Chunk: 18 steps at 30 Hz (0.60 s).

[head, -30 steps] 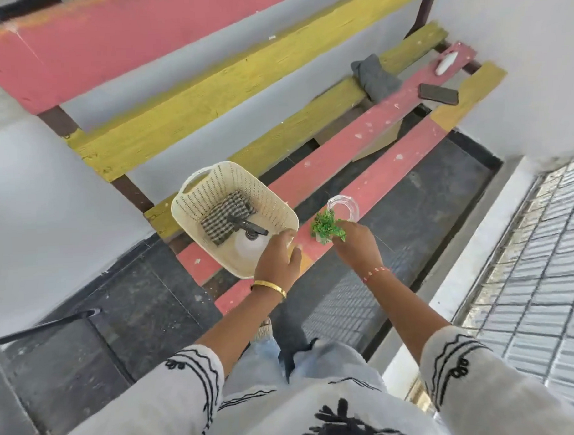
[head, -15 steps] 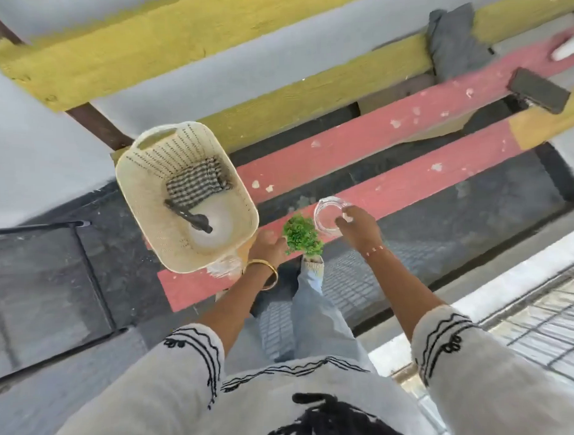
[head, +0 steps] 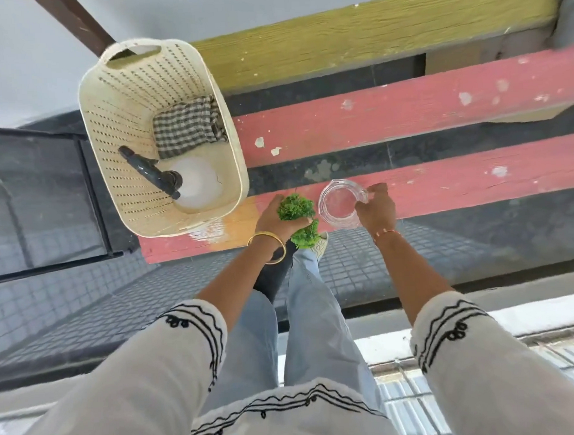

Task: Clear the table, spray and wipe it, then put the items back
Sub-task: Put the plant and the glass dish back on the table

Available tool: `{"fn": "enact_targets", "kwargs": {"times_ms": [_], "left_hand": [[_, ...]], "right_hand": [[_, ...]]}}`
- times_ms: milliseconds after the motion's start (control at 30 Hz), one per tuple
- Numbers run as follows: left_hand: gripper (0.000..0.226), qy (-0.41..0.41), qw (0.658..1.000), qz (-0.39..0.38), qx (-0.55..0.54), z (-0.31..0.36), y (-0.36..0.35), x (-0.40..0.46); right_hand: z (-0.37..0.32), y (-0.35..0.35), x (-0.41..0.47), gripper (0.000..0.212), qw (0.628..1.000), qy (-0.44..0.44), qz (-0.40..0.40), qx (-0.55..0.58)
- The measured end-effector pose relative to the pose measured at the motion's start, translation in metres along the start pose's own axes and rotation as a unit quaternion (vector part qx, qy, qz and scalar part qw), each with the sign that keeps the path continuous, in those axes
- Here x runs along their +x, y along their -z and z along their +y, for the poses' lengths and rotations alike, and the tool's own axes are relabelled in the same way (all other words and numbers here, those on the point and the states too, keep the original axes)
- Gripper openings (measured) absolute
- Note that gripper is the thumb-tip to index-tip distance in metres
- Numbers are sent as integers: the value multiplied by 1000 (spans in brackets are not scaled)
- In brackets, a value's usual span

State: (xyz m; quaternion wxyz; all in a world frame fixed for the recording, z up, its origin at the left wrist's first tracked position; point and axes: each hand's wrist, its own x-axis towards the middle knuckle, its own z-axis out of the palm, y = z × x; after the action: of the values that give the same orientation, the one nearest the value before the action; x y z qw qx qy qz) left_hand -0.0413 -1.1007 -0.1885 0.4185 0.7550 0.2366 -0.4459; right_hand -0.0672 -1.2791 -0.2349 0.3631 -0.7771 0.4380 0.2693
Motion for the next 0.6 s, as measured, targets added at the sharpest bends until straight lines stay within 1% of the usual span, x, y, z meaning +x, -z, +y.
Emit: {"fn": "enact_targets", "kwargs": {"times_ms": [100, 200, 267, 400, 500, 600], "left_hand": [[72, -11, 999, 20, 31, 1, -2, 6], [60, -30, 996, 35, 76, 2, 0, 7], [57, -43, 994, 44, 91, 1, 2, 6], [49, -52, 992, 80, 80, -9, 11, 0], [45, -21, 994, 100, 35, -26, 24, -5], [40, 31, 991, 95, -84, -49, 43, -15]], "right_hand": [[4, -5, 9, 38, 999, 22, 8, -41], [6, -6, 12, 42, 996, 41, 11, -82], [4, -6, 9, 44, 996, 47, 14, -81], [-2, -11, -10, 46, 997, 48, 8, -55], [-9, -19, -28, 46, 996, 66, -11, -54], [-14, -34, -49, 48, 995, 81, -37, -49]]}}
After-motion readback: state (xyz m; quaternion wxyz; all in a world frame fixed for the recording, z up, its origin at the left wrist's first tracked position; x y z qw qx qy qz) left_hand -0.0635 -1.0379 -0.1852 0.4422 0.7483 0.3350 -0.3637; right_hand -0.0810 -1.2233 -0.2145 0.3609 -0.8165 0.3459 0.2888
